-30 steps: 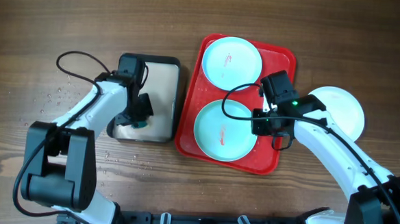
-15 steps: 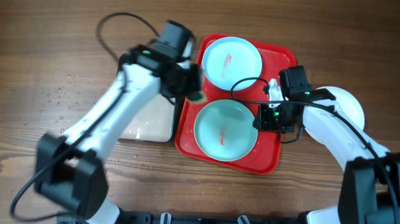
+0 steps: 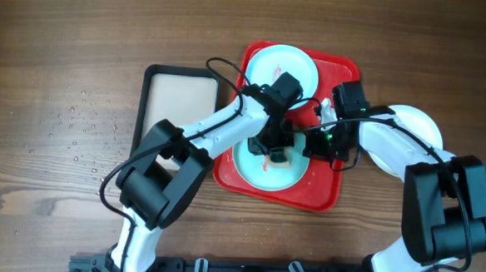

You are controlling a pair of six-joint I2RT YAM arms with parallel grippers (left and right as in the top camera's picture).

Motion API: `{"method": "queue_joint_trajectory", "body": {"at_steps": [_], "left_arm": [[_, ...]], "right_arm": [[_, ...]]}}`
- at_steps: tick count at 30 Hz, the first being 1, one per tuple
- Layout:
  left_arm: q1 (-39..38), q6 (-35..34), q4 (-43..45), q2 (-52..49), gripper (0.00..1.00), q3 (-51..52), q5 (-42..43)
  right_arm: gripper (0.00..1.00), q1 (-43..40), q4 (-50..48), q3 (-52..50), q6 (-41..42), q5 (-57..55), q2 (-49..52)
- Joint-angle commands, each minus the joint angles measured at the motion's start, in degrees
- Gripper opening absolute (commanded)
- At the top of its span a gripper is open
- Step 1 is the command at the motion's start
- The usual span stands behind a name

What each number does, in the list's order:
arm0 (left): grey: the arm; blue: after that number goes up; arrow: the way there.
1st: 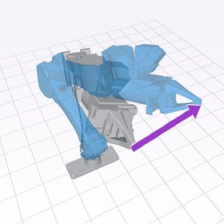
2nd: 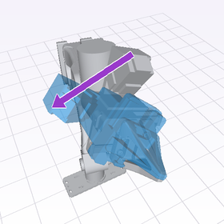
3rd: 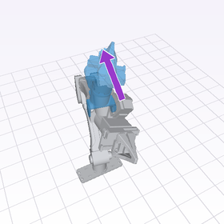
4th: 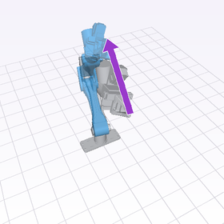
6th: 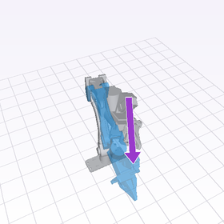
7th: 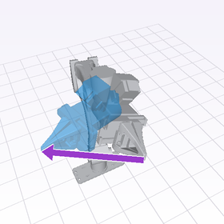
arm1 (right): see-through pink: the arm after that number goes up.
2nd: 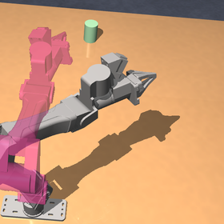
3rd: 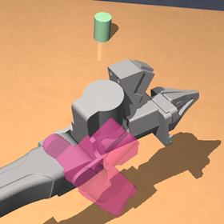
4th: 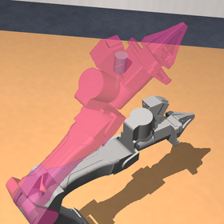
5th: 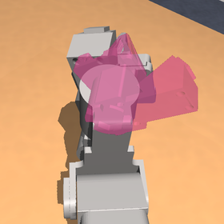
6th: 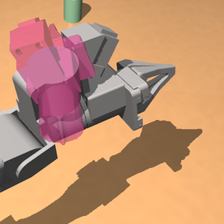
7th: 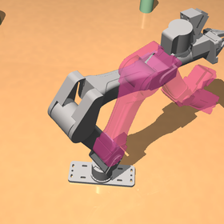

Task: Clean dirty plates on tray and stack at the side
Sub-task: 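Scrub the light-blue plate with the sponge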

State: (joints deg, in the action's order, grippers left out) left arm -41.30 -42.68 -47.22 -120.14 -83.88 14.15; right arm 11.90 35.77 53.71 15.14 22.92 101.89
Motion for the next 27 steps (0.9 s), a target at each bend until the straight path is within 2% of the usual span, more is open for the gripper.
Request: {"method": "queue_joint_trajectory", "body": {"at_steps": [1, 2, 3, 5, 6, 7, 9, 11, 12, 14, 16, 19, 22, 27], "left_arm": [[0.8, -3.0, -9.6, -3.5, 0.04, 2.1, -20.6], [2.1, -3.0, -12.9, -3.3, 0.04, 2.1, -25.0], [2.9, -3.0, -14.3, -3.3, 0.04, 2.1, -26.1], [4.3, -2.7, -13.7, -3.3, 0.04, 2.1, -22.5], [4.3, -2.6, -11.2, -3.3, 0.04, 2.1, -17.0], [3.6, -0.7, -5.9, -3.3, 0.04, 2.3, -4.8], [2.2, 3.9, 1.0, -3.3, 0.04, 2.3, 10.6], [0.6, 7.6, 4.3, -3.3, 0.04, 2.3, 20.4], [0.0, 9.2, 3.2, -3.3, 0.04, 2.3, 20.7], [-0.2, 9.5, -0.2, -3.3, 0.04, 2.3, 18.2], [0.7, 9.2, -5.4, -3.3, 0.04, 2.3, 8.4], [3.0, 3.1, -11.0, -2.4, 0.04, 2.3, -11.9], [5.2, 0.2, -11.8, -1.9, 0.04, 2.3, -21.3], [5.7, -1.3, -15.6, -0.9, 0.04, 0.6, -23.4]], "right_arm": [[0.04, -0.1, -0.1, 0.0, 1.5, -2.1, 2.3], [0.04, -0.1, -0.2, 0.0, 1.5, -2.1, 2.3], [0.04, -0.1, -0.2, 0.0, 1.6, -2.1, 2.3], [0.04, -0.1, -0.2, 0.0, 1.6, -2.1, 2.3], [0.04, -0.1, -0.2, 0.0, 1.6, -2.1, 2.3], [0.04, -0.1, -0.1, 0.0, 1.6, -2.1, 2.3], [0.04, -0.1, 0.1, 0.0, 1.6, -2.1, 2.3], [0.04, -0.1, 0.7, 0.0, 1.6, -2.1, 2.3], [0.04, -0.1, 0.9, 0.0, 1.5, -2.1, 2.3], [0.04, -0.1, 0.9, 0.0, 1.6, -2.1, 2.3], [0.04, -0.1, 1.0, 0.0, 1.5, -2.1, 2.3], [0.04, -0.1, 1.1, 0.0, 1.5, -2.1, 2.3], [0.04, -0.1, 1.2, 0.0, 1.5, -2.1, 2.3], [0.04, -0.1, 1.5, 0.0, 1.4, -2.3, 2.3]]}}
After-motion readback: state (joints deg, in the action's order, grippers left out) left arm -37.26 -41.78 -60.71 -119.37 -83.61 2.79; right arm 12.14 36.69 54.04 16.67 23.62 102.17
